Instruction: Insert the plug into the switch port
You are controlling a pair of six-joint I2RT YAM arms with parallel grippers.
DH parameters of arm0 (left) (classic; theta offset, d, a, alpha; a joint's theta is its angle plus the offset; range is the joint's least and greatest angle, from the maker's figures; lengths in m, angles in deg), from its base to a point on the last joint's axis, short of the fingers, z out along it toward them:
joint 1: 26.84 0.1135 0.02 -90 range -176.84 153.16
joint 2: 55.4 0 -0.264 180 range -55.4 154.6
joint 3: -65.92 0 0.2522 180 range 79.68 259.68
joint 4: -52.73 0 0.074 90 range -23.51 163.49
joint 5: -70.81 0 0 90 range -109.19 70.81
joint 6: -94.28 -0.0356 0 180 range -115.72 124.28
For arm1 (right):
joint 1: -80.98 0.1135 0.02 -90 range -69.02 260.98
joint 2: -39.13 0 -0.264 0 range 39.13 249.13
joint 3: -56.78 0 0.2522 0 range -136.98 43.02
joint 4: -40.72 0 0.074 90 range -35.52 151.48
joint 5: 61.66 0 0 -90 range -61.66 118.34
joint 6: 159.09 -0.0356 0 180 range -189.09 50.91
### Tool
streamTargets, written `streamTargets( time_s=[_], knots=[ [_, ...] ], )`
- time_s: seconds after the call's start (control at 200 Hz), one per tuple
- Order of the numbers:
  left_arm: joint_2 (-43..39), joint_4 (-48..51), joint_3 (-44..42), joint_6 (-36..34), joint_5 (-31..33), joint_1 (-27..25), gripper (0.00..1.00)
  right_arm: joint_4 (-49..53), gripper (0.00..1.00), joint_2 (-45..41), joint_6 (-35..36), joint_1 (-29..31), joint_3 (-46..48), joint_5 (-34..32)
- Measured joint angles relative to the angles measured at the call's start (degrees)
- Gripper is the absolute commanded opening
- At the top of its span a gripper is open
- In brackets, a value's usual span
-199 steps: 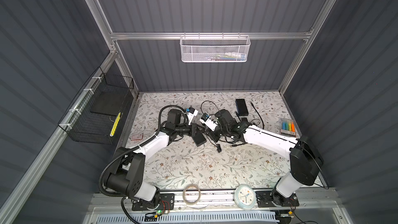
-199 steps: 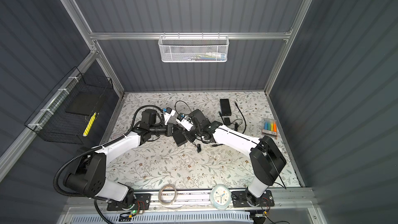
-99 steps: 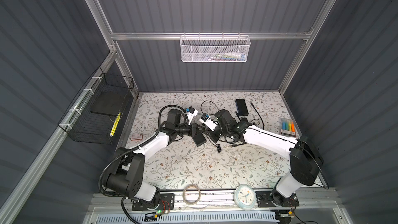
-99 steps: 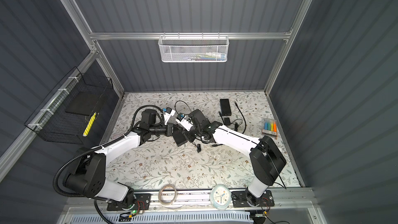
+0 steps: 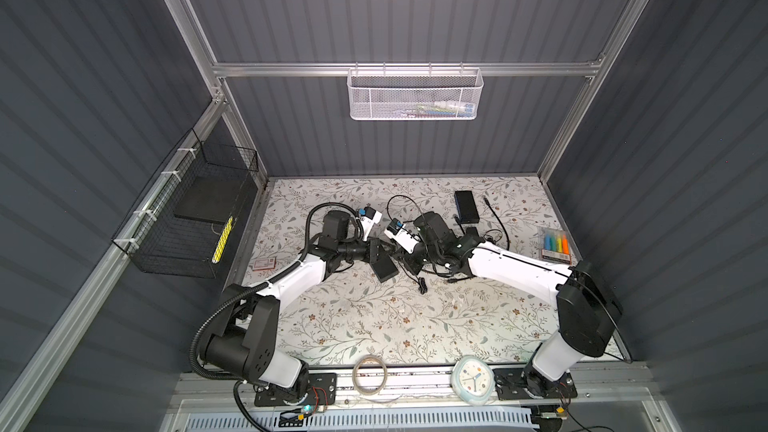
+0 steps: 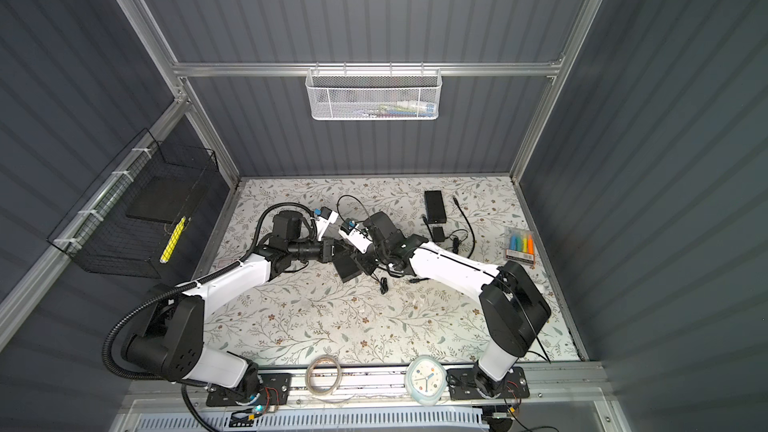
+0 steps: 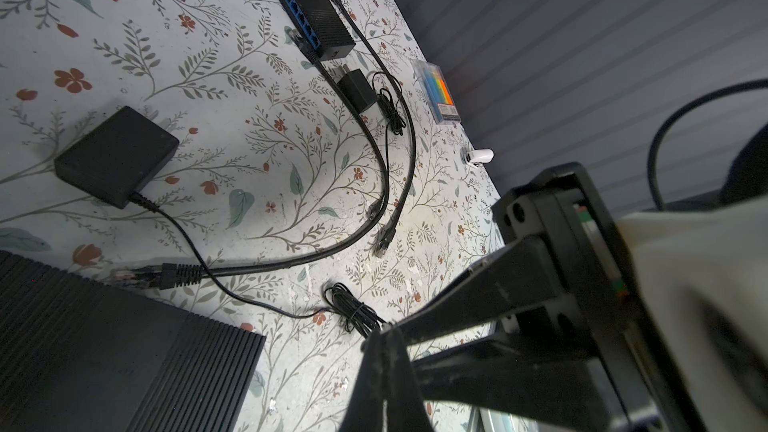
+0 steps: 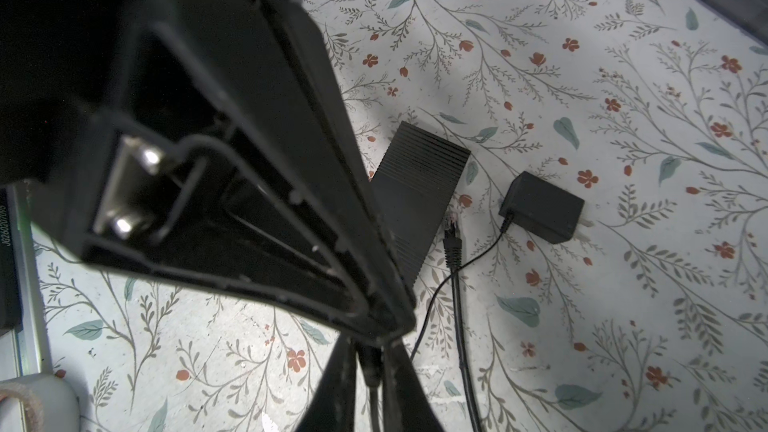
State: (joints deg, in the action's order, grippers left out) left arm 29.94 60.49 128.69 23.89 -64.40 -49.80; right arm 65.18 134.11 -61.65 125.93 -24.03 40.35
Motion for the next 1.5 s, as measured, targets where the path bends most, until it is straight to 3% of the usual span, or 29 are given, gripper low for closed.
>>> streamTargets(
  time_s=[0.35, 0.39, 0.47, 0.565, 0.825, 1.021, 1.211, 1.501],
  knots=[
    [0.0, 0.0, 0.0, -0.1, 0.2, 0.0, 0.01, 0.0, 0.01, 0.1, -0.2, 0.1, 0.0, 0.1],
    [0.0, 0.0, 0.0, -0.1, 0.2, 0.0, 0.07, 0.0, 0.01, 0.1, -0.2, 0.1, 0.0, 0.1],
    [-0.1, 0.3, 0.0, -0.6, 0.7, 0.0, 0.33, 0.2, 0.0, 0.1, -0.1, 0.1, 0.0, -0.1],
    [-0.8, 2.4, 0.0, -1.5, 3.4, 0.4, 0.41, 1.0, 0.0, 0.1, -0.1, 0.0, 0.2, -0.3],
    [-1.0, 7.2, 0.6, -1.4, 17.4, 7.1, 0.43, 5.0, 0.0, 1.4, -1.0, 0.1, 3.4, -0.2],
    [7.3, 8.2, 6.3, -1.8, 24.6, 7.1, 0.43, 10.2, 0.0, 9.1, -2.2, 0.7, 0.7, -0.2],
    [15.2, 8.1, 10.1, -2.6, 28.3, 7.1, 0.43, 15.2, 0.0, 17.0, -3.3, 1.5, -6.2, 0.4],
    [22.7, 5.6, 14.0, -2.7, 28.2, 7.1, 0.41, 18.5, 0.0, 20.3, -5.3, 1.7, -11.0, 2.1]
  ],
)
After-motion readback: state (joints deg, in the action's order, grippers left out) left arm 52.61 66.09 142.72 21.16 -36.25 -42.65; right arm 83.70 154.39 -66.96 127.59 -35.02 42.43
